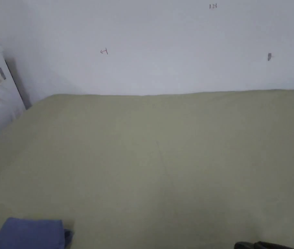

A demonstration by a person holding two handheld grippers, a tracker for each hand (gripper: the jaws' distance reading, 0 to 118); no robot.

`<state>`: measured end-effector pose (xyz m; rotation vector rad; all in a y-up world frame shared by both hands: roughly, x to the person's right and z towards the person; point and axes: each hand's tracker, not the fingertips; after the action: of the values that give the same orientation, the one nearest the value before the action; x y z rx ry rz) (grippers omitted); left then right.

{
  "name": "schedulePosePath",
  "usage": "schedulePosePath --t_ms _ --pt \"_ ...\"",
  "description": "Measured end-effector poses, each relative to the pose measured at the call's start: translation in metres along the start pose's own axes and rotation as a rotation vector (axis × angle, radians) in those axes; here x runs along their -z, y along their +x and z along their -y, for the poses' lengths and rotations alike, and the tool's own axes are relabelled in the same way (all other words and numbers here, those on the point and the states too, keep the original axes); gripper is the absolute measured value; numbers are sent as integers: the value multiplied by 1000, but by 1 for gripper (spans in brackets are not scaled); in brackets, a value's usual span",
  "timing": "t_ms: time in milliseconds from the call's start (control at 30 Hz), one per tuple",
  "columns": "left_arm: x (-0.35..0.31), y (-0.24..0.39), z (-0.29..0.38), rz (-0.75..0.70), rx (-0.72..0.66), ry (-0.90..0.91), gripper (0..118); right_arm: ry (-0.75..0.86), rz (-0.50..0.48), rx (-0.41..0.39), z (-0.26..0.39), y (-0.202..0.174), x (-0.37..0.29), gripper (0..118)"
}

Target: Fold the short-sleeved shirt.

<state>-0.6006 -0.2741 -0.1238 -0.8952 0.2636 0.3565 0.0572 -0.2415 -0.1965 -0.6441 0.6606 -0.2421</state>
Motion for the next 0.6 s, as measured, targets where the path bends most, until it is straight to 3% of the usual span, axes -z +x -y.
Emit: schedulePosePath --t_ms 67,133,267,300,333,367,433,600 --pt "-19 31 5 -103 47 138 67 8 29 -28 0 14 -12 2" --pt "-30 61 14 -84 153 242 67 22 75 -58 -3 20 -24 2" --pt "-30 165 51 -100 218 375 63 48 292 -76 -11 35 -41 2" --pt "-26 193 62 -69 229 406 56 62 360 -73 -15 37 -46 2" --pt "-23 217 72 -55 243 412 36 68 408 -53 -18 40 -49 2" --pt "-18 242 83 -41 263 425 1 78 466 -53 -20 42 -52 2" --pt "-10 270 99 -84 343 466 0 92 551 -45 -24 44 -61 2" --pt "-6 350 137 28 306 500 0 194 709 -93 -22 42 -85 2"
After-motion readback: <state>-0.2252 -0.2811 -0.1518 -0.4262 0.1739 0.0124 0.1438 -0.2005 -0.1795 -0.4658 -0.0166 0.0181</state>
